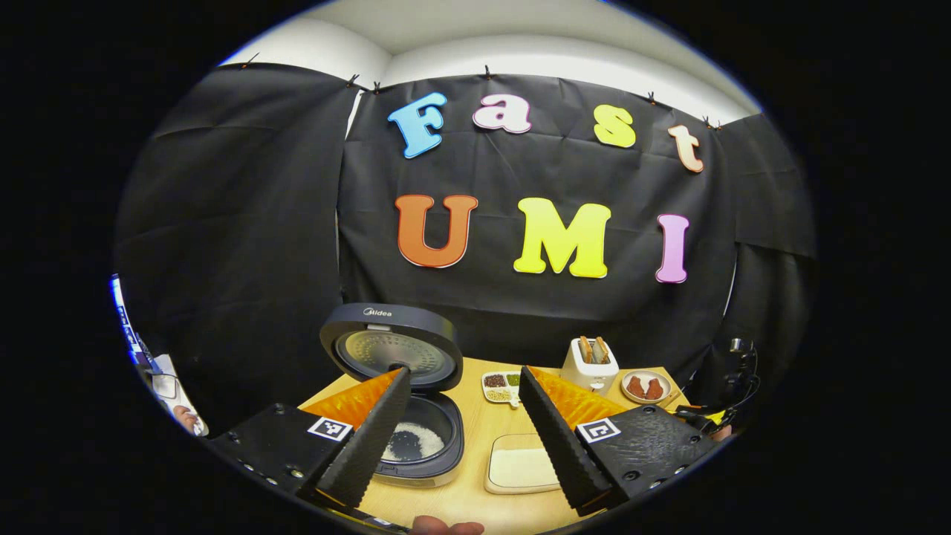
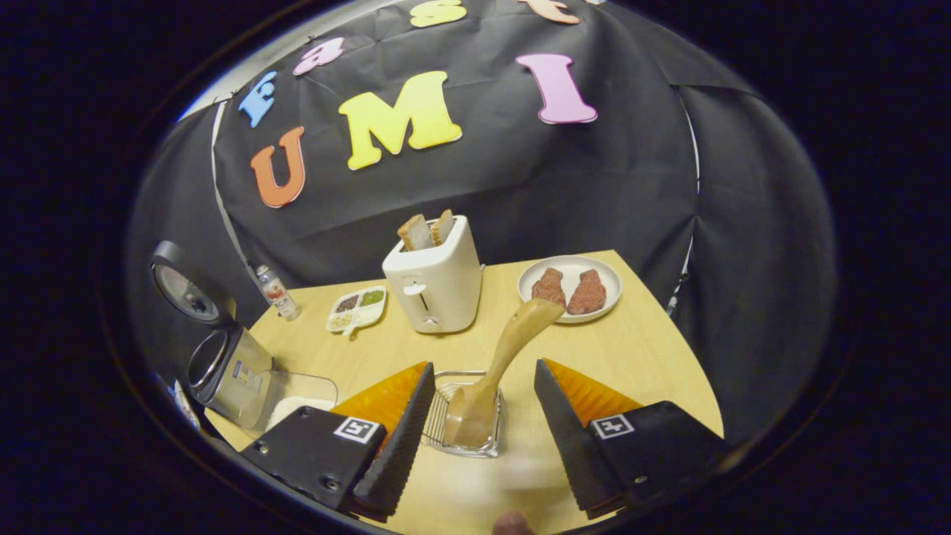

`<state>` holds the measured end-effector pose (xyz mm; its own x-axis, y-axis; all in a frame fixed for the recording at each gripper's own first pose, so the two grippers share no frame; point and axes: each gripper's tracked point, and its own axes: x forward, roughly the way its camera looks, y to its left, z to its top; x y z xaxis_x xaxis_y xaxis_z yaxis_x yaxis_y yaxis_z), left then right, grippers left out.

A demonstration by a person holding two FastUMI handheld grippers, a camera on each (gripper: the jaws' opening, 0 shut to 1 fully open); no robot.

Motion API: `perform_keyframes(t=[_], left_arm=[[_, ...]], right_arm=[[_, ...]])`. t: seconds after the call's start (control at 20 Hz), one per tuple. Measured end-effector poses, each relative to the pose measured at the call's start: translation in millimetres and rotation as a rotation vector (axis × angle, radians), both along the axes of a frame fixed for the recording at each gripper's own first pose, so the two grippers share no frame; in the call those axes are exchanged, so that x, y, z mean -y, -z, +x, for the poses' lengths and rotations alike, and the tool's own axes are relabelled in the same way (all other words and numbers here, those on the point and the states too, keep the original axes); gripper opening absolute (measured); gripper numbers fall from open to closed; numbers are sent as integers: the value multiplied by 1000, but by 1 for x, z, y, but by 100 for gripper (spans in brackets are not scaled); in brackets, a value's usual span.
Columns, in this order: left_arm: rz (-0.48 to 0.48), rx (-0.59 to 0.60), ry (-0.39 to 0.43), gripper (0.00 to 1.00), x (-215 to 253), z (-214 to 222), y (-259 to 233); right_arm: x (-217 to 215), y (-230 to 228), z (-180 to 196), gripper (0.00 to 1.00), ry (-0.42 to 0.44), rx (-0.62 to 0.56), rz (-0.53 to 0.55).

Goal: Close the left gripper, press the button to open the rice cooker; take a wooden spoon from the chopstick holder with the right hand, scoop a spoonful of rice and pour it into the rice cooker, then put the wooden spoon back into the chopstick holder.

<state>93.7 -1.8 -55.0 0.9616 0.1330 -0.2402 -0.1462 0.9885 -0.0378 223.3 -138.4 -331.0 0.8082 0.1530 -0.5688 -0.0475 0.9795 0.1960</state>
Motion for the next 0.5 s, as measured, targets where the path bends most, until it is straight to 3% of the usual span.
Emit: perform_keyframes(t=[0.05, 0.15, 0.2, 0.3, 0.35, 0.5], left_arm=[[4, -18, -11, 95, 0, 0, 5], [1, -39, -27, 95, 2, -1, 10], [-1, -44, -39, 95, 2, -2, 10], [-10, -49, -63, 95, 2, -7, 12], [-13, -51, -71, 95, 2, -9, 13], [-6, -59, -89, 95, 2, -11, 19]], right_arm=[[0, 8, 8, 77, 1, -13, 8], [0, 22, 19, 71, 8, -36, 26], [2, 27, 24, 78, 10, -40, 31], [1, 35, 32, 67, 11, -55, 66], [0, 39, 34, 54, 10, -68, 89], [2, 42, 35, 50, 23, -84, 135]])
